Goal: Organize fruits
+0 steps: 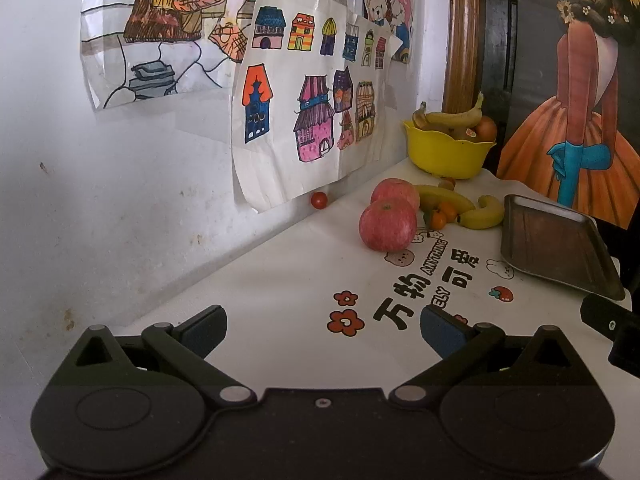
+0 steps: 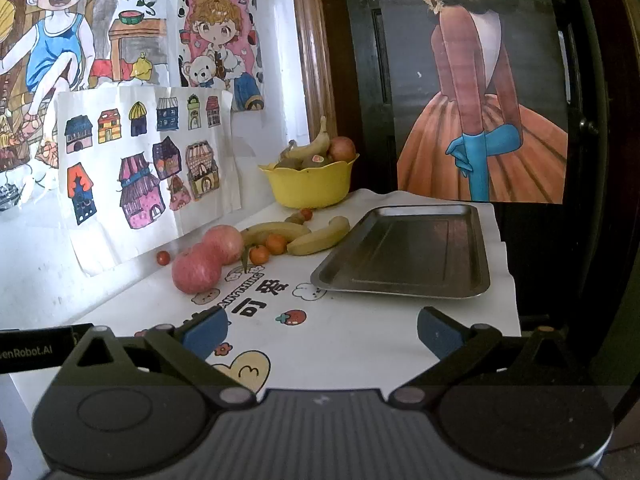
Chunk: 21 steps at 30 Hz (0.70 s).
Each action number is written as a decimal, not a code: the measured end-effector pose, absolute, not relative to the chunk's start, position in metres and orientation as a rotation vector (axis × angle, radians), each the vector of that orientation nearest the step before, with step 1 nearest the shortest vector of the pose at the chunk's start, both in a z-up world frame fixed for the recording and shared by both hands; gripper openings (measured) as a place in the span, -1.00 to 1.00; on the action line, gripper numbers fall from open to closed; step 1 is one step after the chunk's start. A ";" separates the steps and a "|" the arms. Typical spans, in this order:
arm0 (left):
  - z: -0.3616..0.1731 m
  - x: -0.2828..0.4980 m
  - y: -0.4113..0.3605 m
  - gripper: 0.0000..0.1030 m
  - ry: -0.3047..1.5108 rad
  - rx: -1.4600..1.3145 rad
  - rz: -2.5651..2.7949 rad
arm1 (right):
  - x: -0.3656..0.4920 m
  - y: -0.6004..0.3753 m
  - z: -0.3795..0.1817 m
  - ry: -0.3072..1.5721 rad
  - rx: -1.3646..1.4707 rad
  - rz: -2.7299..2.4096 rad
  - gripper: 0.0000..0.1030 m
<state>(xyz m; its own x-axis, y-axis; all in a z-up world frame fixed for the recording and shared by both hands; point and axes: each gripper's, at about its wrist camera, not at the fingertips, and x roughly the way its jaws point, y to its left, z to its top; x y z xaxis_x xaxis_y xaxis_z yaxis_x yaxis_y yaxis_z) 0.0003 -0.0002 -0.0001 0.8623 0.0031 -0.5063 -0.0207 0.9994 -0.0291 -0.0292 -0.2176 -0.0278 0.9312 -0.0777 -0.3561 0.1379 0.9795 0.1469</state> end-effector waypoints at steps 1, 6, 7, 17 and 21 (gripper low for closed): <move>0.000 0.000 0.000 0.99 0.531 -0.034 0.013 | -0.029 -0.218 -0.028 0.357 0.171 -0.111 0.99; 0.000 0.000 0.000 0.99 0.531 -0.034 0.012 | -0.029 -0.217 -0.028 0.359 0.171 -0.111 0.99; 0.000 0.000 0.000 0.99 0.532 -0.033 0.012 | -0.029 -0.218 -0.028 0.359 0.171 -0.111 0.99; 0.000 0.000 0.000 0.99 0.534 -0.033 0.014 | -0.029 -0.217 -0.026 0.360 0.171 -0.109 0.99; -0.017 0.002 -0.004 0.99 0.538 -0.032 0.013 | -0.030 -0.216 -0.017 0.362 0.171 -0.110 0.99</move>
<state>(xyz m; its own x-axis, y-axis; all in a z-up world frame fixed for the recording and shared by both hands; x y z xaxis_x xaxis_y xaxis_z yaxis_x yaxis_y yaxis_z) 0.0023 -0.0039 -0.0171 0.8588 0.0044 -0.5123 -0.0210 0.9994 -0.0266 -0.0300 -0.2156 -0.0175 0.9295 -0.0760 -0.3610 0.1370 0.9797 0.1464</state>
